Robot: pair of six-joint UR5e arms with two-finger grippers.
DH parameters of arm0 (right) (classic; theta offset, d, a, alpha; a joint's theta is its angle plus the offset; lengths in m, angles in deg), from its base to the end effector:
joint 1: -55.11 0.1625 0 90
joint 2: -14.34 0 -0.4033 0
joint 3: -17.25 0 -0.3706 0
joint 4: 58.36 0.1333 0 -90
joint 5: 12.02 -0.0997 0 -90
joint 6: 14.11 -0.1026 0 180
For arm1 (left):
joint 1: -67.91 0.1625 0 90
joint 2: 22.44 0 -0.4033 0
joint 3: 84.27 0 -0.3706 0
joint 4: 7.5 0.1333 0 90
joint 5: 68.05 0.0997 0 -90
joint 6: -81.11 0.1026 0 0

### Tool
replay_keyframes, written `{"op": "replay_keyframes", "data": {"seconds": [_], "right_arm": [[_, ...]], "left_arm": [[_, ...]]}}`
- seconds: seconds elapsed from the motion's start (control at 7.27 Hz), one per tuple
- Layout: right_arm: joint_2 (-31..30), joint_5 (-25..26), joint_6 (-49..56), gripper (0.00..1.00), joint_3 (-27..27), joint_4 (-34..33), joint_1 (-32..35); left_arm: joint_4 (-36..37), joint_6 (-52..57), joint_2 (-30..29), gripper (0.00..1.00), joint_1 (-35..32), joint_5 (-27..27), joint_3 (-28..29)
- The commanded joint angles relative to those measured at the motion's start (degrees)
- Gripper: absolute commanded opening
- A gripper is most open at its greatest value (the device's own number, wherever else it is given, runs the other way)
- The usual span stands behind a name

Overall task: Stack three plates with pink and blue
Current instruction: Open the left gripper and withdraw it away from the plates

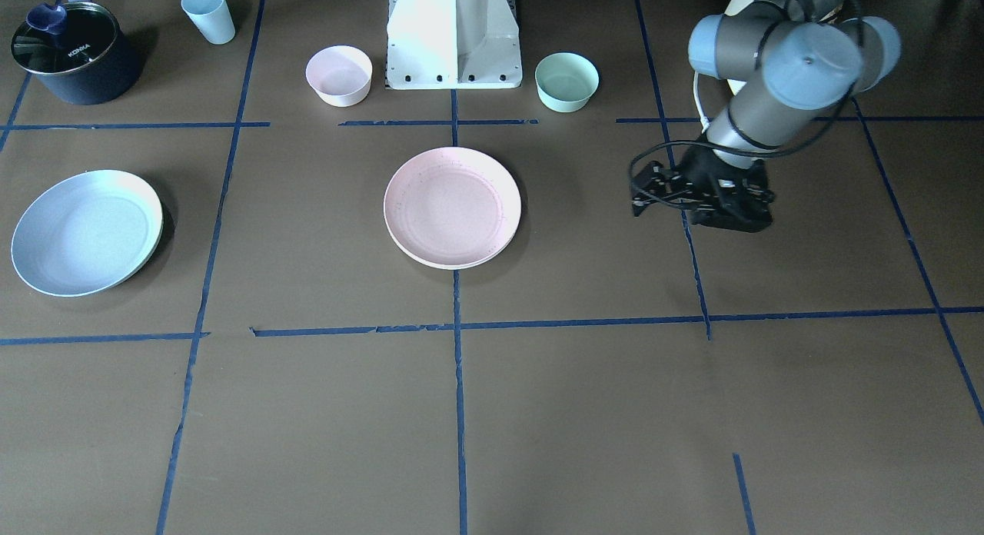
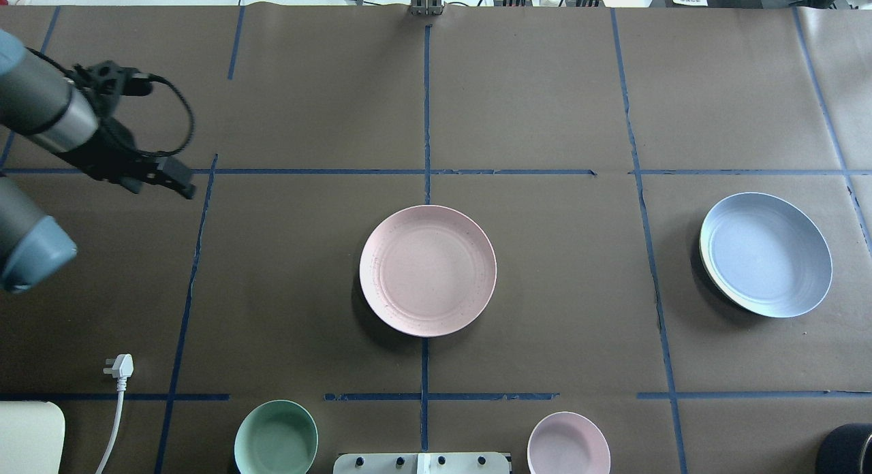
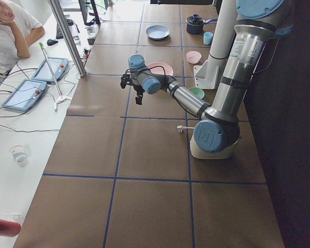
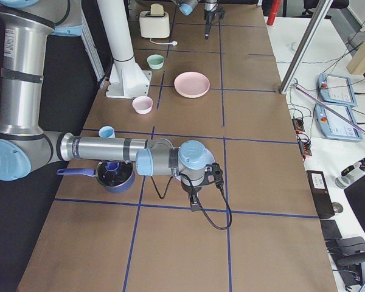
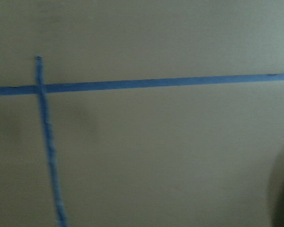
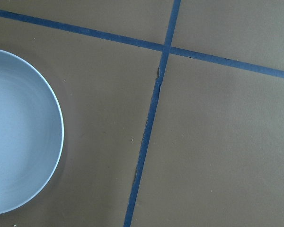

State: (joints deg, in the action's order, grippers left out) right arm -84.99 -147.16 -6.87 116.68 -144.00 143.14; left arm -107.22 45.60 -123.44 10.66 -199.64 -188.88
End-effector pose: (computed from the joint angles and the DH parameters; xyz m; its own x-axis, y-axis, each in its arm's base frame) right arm 0.0464 -0.4121 0.6242 0.6931 -0.2043 0.6913 0.1226 0.9784 0.1662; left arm 0.2356 -0.4868 0.4031 0.5994 0.1936 -0.7767 -0.1145 0.9811 0.1562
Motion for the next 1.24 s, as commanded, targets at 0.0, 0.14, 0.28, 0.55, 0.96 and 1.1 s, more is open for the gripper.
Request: {"op": "replay_keyframes", "data": {"seconds": [0.0,0.14,0.28,0.55,0.96,1.1], "right_arm": [[0.8,-1.79,-4.75,1.0,0.06,0.13,-0.31],[0.8,-2.14,-5.3,1.0,0.06,-0.04,-0.84],[0.8,-2.15,-7.82,1.0,0.06,0.22,-1.8],[0.8,-1.8,-15.9,1.0,1.45,0.66,-5.74],[-0.77,-0.4,-41.41,0.99,-7.27,29.6,-17.33],[-0.34,1.0,-49.78,0.99,-14.02,43.58,-20.5]], "left_arm": [[2.51,26.18,12.44,1.0,-14.49,-2.61,0.8],[7.39,34.72,15.97,1.0,-20.9,-2.61,1.25],[12.05,41.33,18.09,1.0,-25.93,-2.7,1.25],[22.08,44.39,20.13,1.0,-31.41,-2.88,-2.5],[21.32,44.03,21.54,1.0,-31.34,-2.97,-2.7],[21.32,44.03,21.54,1.0,-31.34,-2.97,-2.88]]}}
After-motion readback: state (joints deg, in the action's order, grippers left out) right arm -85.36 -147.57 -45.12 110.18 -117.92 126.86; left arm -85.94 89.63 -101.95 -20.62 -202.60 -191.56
